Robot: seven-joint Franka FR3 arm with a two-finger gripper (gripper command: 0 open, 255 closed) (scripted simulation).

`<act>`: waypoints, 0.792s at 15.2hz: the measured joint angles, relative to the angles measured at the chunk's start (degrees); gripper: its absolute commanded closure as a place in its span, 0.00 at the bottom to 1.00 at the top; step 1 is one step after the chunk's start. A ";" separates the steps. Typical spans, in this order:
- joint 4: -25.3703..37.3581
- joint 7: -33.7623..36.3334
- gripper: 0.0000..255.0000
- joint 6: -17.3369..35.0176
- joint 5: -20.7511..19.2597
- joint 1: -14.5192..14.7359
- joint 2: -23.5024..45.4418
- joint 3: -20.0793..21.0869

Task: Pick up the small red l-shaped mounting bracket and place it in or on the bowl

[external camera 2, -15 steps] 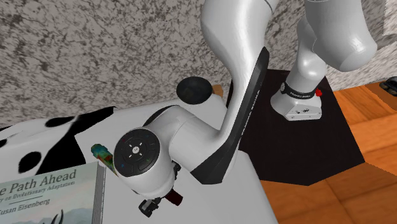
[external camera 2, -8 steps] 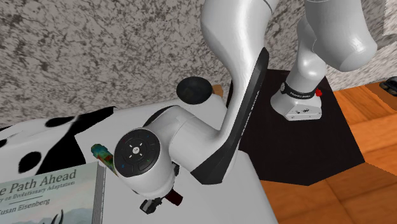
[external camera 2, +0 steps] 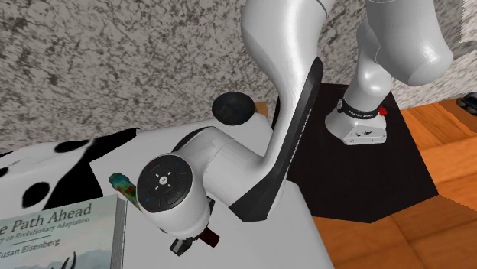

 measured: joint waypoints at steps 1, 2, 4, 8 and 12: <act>0.01 0.00 1.00 0.00 0.00 0.01 0.01 0.00; -0.04 -0.05 1.00 -0.21 0.13 -0.05 -0.24 0.12; -0.11 -0.49 1.00 -0.96 0.65 -0.43 -1.11 0.53; -0.27 -1.26 1.00 -2.78 1.86 -1.11 -3.22 1.50; 0.19 -2.18 1.00 -5.01 3.16 -1.71 -5.13 2.44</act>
